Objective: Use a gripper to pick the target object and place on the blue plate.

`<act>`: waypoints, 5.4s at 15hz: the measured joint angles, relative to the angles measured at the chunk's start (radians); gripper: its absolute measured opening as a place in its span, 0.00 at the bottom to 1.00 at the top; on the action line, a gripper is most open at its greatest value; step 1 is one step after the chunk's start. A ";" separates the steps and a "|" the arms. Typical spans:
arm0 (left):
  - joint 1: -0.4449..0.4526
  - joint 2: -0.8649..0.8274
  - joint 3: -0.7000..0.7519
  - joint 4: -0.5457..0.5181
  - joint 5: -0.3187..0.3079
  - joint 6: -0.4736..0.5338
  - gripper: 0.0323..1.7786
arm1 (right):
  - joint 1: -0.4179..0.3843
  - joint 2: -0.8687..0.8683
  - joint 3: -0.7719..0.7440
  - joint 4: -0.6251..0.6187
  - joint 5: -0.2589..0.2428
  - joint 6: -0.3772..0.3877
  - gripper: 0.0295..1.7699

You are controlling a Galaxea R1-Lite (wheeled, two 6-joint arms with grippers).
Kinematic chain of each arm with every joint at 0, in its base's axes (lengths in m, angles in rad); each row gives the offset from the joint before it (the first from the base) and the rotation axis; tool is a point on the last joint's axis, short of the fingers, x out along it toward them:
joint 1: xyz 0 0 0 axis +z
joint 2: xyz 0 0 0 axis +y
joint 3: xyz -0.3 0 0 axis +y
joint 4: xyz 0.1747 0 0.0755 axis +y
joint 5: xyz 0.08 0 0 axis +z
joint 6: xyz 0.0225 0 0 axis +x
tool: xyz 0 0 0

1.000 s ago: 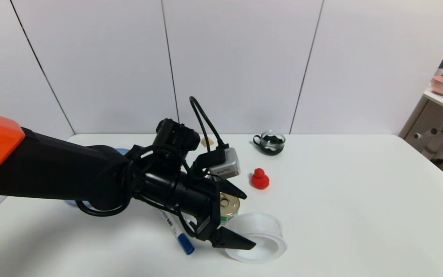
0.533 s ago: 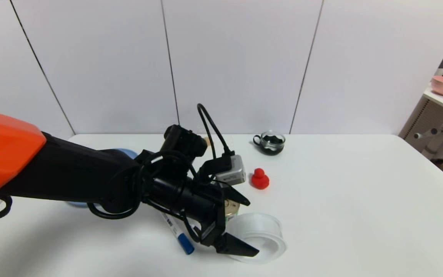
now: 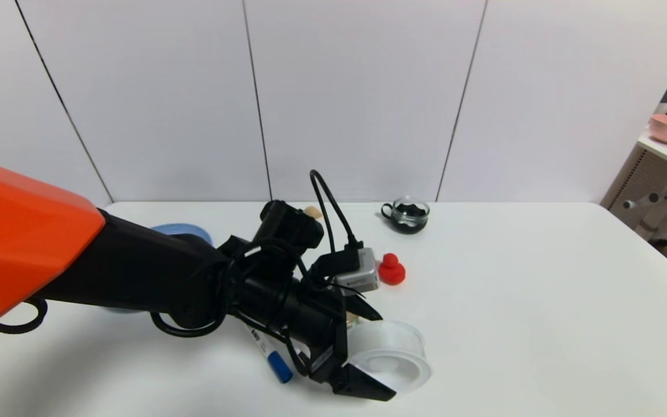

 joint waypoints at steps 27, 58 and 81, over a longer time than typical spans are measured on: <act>-0.016 0.030 -0.025 -0.031 0.054 0.023 0.32 | 0.000 0.000 0.000 0.000 0.000 0.000 0.96; 0.900 -0.033 -0.101 0.101 0.232 -0.055 0.32 | 0.000 0.000 0.000 0.000 0.000 0.000 0.96; 0.796 -0.681 -0.058 0.172 0.573 -0.283 0.92 | 0.000 0.000 0.000 0.000 0.000 0.000 0.96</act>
